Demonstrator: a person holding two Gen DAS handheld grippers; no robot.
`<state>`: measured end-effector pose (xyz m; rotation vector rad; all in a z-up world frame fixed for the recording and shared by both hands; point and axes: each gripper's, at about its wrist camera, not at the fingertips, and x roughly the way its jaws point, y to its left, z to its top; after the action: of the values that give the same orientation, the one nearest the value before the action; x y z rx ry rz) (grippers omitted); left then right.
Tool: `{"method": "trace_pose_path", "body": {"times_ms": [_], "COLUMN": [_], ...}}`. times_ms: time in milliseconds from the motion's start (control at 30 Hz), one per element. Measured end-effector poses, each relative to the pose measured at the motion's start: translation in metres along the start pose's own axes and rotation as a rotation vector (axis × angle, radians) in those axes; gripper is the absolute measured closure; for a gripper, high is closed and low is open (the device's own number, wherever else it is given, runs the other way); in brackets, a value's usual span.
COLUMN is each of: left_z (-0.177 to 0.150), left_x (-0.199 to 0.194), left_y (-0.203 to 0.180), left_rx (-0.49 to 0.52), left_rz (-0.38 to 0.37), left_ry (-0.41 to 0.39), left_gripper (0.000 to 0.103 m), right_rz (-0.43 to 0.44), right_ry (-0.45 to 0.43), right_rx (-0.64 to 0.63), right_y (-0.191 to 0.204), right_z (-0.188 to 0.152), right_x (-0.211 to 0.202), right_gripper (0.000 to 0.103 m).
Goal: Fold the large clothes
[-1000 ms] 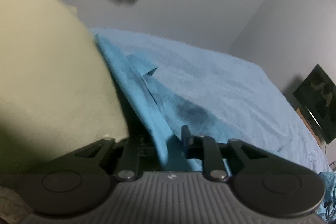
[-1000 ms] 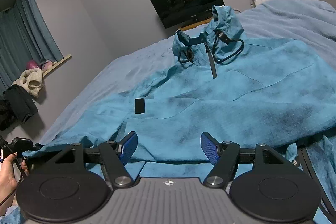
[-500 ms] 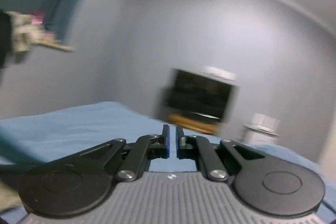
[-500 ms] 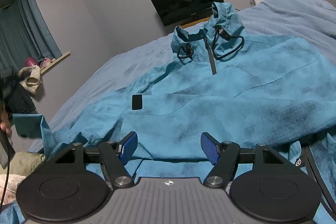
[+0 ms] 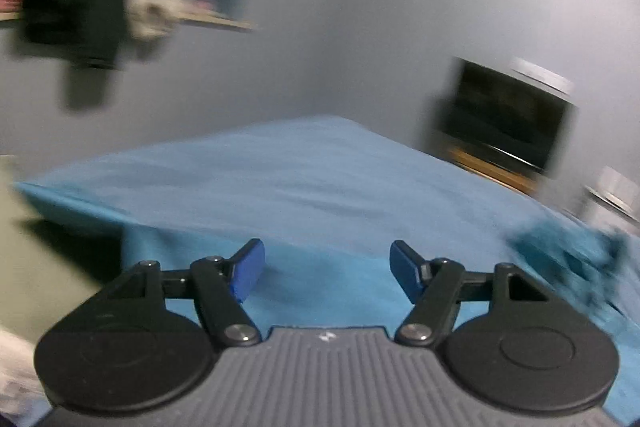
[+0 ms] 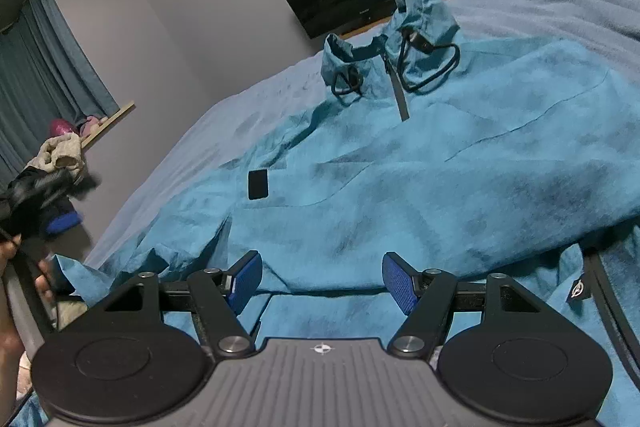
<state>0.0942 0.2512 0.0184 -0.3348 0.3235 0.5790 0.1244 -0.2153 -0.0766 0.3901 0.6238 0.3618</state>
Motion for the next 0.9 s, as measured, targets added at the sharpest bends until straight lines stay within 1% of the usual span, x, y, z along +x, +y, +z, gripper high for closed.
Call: {"method": "trace_pose_path", "body": {"times_ms": [100,167,200,267,333,367,433,500,533,567,600,667,767,800,833,900], "left_z": [0.007,0.009,0.01,0.01,0.004,-0.001,-0.011,-0.016,-0.016,-0.012,-0.012,-0.009,0.004,0.01,0.014,0.019], "left_x": [-0.007,-0.001,0.007,0.028,0.049,0.066,0.086,0.096,0.102,0.107,0.107,0.101,0.079,0.069,0.062,0.041], "left_y": [0.036,0.058,0.07,0.089,0.108,0.112,0.128,0.137,0.142,0.146,0.144,0.132,0.102,0.084,0.065,0.025], "left_rx": [-0.058,-0.109,-0.148,-0.239,-0.298,-0.33,-0.379,-0.378,-0.366,-0.348,-0.33,-0.309,-0.235,-0.183,-0.147,-0.073], "left_rz": [0.158,0.24,0.261,0.271,0.269,0.266,0.251,0.253,0.248,0.255,0.255,0.222,0.082,0.012,-0.042,-0.18], "left_ry": [-0.042,-0.027,0.002,0.089,0.151,0.174,0.185,0.176,0.18,0.181,0.163,0.111,-0.002,-0.046,-0.076,-0.133], "left_gripper": [0.036,0.036,0.036,0.036,0.036,0.036,0.036,0.066,0.1,0.103,0.103,0.103,0.103,0.103,0.103,0.103], "right_rz": [0.002,0.001,-0.001,-0.004,-0.006,-0.007,-0.009,-0.012,-0.014,-0.015,-0.016,-0.017,-0.019,-0.02,-0.02,-0.021], "right_ry": [0.004,0.005,0.007,0.012,0.017,0.019,0.021,0.022,0.023,0.025,0.026,0.03,0.037,0.038,0.039,0.04], "right_rx": [0.005,0.01,0.012,0.011,0.006,0.005,0.005,0.005,0.005,0.003,0.001,-0.003,-0.013,-0.015,-0.017,-0.019], "right_y": [-0.001,-0.002,-0.002,-0.001,-0.001,-0.001,-0.001,-0.002,-0.001,-0.001,-0.001,0.0,0.001,0.001,0.001,0.001], "right_z": [0.0,0.0,0.0,-0.001,-0.002,-0.002,-0.002,-0.002,-0.002,-0.002,-0.002,-0.003,-0.004,-0.005,-0.006,-0.006], "right_x": [0.001,0.001,0.002,0.003,0.004,0.004,0.005,0.006,0.007,0.008,0.009,0.011,0.013,0.013,0.013,0.013], "right_gripper": [0.034,0.034,0.034,0.034,0.034,0.034,0.034,0.034,0.034,0.034,0.034,0.034,0.034,0.034,0.034,0.034]}}
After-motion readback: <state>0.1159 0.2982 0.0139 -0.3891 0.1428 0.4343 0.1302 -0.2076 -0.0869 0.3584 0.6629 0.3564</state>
